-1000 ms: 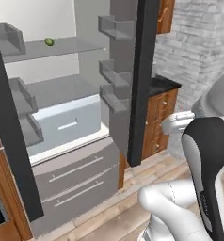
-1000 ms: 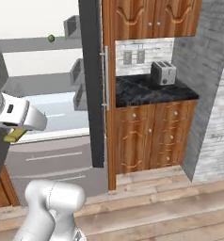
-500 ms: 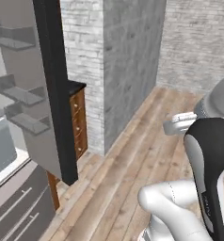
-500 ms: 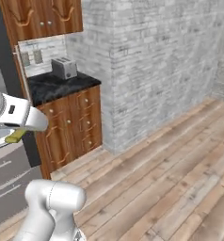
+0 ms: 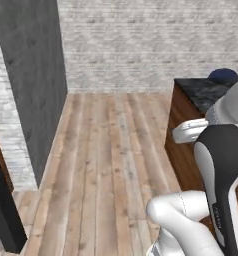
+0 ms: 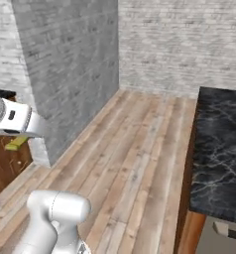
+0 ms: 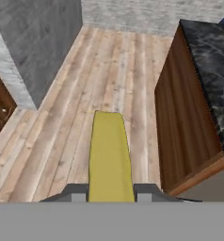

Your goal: Retrieve the butter from the fridge and place it on a plate on the dining table. Then retrieve the butter knife by the fridge and place it near the plate.

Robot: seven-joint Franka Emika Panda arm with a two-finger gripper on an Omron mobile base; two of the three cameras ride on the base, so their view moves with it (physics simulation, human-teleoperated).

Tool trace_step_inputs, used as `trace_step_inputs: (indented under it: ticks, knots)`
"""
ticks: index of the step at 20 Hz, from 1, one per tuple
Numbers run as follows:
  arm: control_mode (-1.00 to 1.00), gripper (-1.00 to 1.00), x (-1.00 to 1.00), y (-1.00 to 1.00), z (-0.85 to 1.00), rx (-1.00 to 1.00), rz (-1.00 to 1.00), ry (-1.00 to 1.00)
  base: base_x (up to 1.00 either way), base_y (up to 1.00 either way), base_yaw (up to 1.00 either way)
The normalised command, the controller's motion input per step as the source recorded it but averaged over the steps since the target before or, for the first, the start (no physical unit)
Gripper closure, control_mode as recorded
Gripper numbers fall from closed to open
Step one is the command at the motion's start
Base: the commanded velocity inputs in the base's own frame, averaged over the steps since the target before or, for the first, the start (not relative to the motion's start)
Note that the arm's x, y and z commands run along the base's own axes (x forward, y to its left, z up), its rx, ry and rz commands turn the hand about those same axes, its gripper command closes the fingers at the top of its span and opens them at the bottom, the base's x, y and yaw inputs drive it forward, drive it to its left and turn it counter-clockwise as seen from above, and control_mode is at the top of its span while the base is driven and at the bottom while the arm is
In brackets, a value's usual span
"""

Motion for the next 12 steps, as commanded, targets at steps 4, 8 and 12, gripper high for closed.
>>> trace_step_inputs:
  ticks: [4, 8, 12]
  knots:
    - [1.00, 1.00, 0.00, 0.00, 0.00, 0.00, 0.00, 0.00, 0.01, -0.01, -0.63]
    - [1.00, 1.00, 0.00, 0.00, 0.00, 0.00, 0.00, 0.00, -0.01, 0.00, -0.45]
    - [1.00, 1.00, 0.00, 0.00, 0.00, 0.00, 0.00, 0.00, 0.14, 0.24, -0.03]
